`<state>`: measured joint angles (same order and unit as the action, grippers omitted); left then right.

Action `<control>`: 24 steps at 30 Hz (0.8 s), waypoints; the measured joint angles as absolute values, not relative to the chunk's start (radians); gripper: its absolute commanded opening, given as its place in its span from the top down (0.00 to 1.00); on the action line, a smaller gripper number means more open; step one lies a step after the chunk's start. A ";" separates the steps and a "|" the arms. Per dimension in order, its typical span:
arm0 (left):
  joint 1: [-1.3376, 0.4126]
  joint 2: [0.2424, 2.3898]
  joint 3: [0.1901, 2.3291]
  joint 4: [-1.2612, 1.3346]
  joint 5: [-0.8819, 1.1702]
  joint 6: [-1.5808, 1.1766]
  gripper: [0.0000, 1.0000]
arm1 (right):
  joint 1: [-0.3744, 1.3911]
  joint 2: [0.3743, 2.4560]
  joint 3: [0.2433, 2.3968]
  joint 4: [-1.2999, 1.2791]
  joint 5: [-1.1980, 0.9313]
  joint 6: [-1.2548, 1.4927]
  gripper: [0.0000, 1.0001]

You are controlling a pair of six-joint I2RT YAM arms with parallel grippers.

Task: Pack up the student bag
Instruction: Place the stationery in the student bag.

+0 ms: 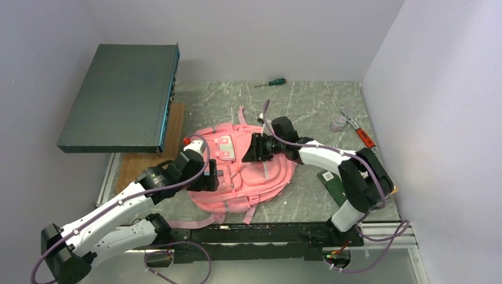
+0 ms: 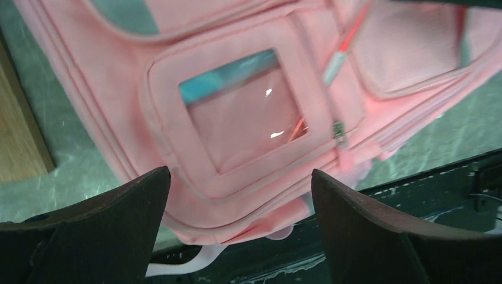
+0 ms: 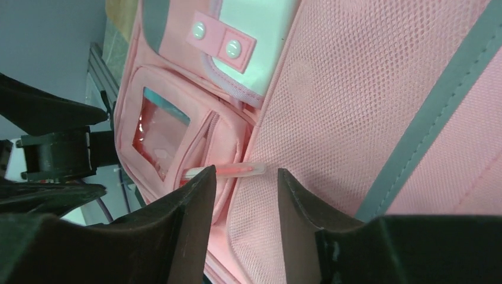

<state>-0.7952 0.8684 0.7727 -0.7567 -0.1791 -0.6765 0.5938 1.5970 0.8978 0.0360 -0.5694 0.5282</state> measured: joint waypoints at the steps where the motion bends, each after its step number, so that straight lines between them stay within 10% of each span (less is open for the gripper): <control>1: -0.796 0.866 0.755 -0.762 -0.182 -0.686 0.07 | 0.593 1.615 0.898 0.043 -0.577 0.532 0.62; 13: -0.796 0.818 0.585 -0.698 -0.207 -0.756 0.48 | 0.598 1.725 0.897 0.182 -0.681 0.614 0.97; 24: -0.803 0.823 0.559 -0.730 -0.208 -0.757 0.61 | 0.687 1.728 0.794 0.446 -0.658 0.838 1.00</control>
<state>-0.8028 0.8227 0.5591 -0.7303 -0.2077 -0.7574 0.6872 1.7279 0.7944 0.4458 -0.6579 0.8379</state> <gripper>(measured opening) 0.414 0.044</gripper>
